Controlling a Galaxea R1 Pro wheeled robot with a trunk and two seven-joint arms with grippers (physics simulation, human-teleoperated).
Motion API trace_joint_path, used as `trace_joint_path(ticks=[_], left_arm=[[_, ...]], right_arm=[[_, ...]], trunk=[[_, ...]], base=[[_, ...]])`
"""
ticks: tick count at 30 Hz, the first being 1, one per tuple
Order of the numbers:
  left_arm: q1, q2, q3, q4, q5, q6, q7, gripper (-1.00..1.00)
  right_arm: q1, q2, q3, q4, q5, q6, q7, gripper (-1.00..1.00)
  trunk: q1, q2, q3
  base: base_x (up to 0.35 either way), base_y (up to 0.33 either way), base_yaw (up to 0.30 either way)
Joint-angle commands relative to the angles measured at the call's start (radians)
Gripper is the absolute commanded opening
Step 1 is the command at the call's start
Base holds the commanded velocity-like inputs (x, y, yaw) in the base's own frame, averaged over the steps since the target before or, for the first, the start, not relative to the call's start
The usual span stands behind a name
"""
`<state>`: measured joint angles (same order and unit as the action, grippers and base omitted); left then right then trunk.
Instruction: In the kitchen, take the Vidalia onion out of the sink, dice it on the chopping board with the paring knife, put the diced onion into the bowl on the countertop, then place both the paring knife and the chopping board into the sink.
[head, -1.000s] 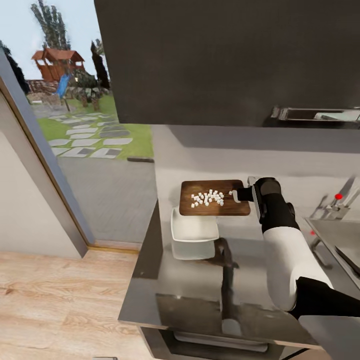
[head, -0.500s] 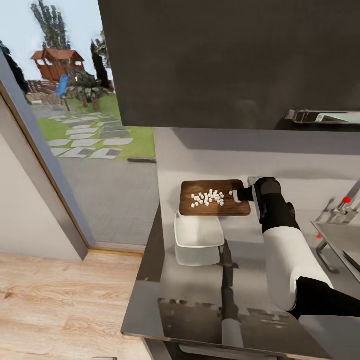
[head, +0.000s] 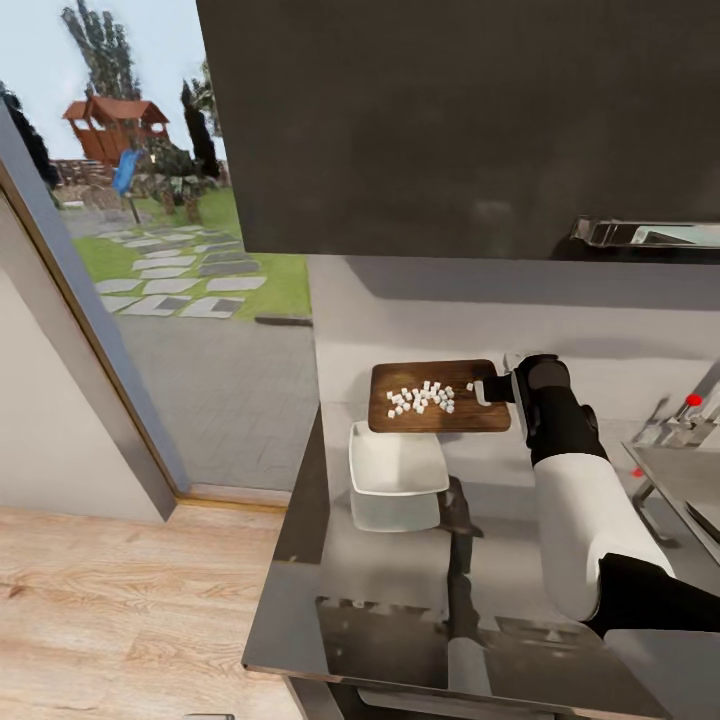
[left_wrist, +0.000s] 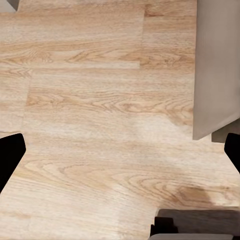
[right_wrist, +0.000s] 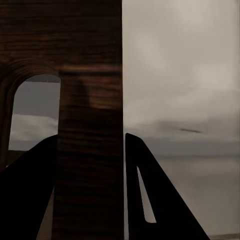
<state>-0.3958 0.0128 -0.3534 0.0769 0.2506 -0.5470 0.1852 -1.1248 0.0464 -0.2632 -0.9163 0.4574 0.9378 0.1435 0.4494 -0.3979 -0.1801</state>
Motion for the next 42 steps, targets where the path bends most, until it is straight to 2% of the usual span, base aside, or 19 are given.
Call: trace_joint_path(ticks=[1,12,14,19,22,39,42], left_arm=[[-0.002,-0.001,-0.008,0.003,0.006,-0.005,0.002,1.00],[-0.002,-0.001,-0.009,0.003,0.006,-0.005,0.002,1.00],[-0.002,-0.001,-0.009,0.003,0.006,-0.005,0.002,1.00],[-0.002,-0.001,-0.009,0.003,0.006,-0.005,0.002,1.00],[-0.002,-0.001,-0.009,0.003,0.006,-0.005,0.002,1.00],[-0.002,-0.001,-0.009,0.003,0.006,-0.005,0.002,1.00],[-0.002,-0.001,-0.009,0.003,0.006,-0.005,0.002,1.00]], right_arm=[[-0.001,0.001,-0.004,-0.001,0.012,0.003,0.010,-1.00],[-0.001,0.001,0.007,-0.001,0.015,0.003,0.008,-1.00],[-0.001,0.002,0.022,-0.001,0.026,0.001,0.008,-1.00],[-0.001,0.004,0.024,-0.001,0.077,0.001,0.008,-1.00],[-0.001,0.004,0.024,-0.001,0.088,0.001,0.008,-1.00],[-0.001,0.007,0.027,-0.001,0.093,0.001,0.008,-1.00],[-0.001,0.007,0.074,-0.001,0.094,0.001,0.008,-1.00]], trunk=[[0.001,-0.002,-0.002],[0.001,-0.002,-0.002],[0.001,-0.002,-0.002],[0.001,-0.002,-0.002],[0.001,-0.002,-0.002],[0.001,-0.002,-0.002],[0.001,-0.002,-0.002]], base=[[0.000,0.000,0.000],[0.000,0.000,0.000],[0.000,0.000,0.000],[0.000,0.000,0.000],[0.000,0.000,0.000],[0.000,0.000,0.000],[0.000,0.000,0.000]])
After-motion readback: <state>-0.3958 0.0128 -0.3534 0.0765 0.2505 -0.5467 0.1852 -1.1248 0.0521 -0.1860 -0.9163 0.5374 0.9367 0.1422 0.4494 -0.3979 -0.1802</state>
